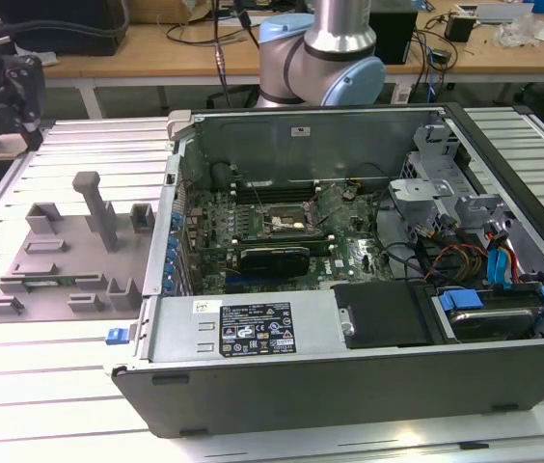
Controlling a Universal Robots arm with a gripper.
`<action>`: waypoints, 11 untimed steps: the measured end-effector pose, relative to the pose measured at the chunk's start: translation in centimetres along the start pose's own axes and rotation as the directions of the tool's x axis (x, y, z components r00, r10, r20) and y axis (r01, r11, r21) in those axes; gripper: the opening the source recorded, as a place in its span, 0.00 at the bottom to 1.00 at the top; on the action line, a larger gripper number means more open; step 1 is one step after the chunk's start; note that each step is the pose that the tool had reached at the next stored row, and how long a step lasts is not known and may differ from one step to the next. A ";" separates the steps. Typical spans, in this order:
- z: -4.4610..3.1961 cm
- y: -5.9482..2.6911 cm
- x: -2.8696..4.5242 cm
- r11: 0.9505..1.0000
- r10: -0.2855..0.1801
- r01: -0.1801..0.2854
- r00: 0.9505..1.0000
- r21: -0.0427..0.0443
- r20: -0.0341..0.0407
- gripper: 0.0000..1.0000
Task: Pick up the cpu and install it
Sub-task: 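Pick up the cpu and move it towards the insertion slot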
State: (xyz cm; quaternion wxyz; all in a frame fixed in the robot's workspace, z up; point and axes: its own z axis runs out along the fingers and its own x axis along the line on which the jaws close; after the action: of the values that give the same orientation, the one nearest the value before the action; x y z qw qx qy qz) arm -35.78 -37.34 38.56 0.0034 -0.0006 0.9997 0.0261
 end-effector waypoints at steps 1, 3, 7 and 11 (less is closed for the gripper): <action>0.01 0.00 -0.30 1.000 0.000 0.000 1.000 0.000 0.000 0.55; 0.01 0.00 -0.88 1.000 0.000 0.000 1.000 0.000 0.000 0.55; 0.02 0.00 -2.22 1.000 0.000 0.000 1.000 0.000 0.000 0.55; 0.03 0.00 -3.69 1.000 0.000 0.000 1.000 0.000 0.000 0.55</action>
State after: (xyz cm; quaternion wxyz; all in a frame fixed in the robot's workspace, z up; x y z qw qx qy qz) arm -32.10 -37.34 38.56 0.0034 -0.0005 0.9997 0.0261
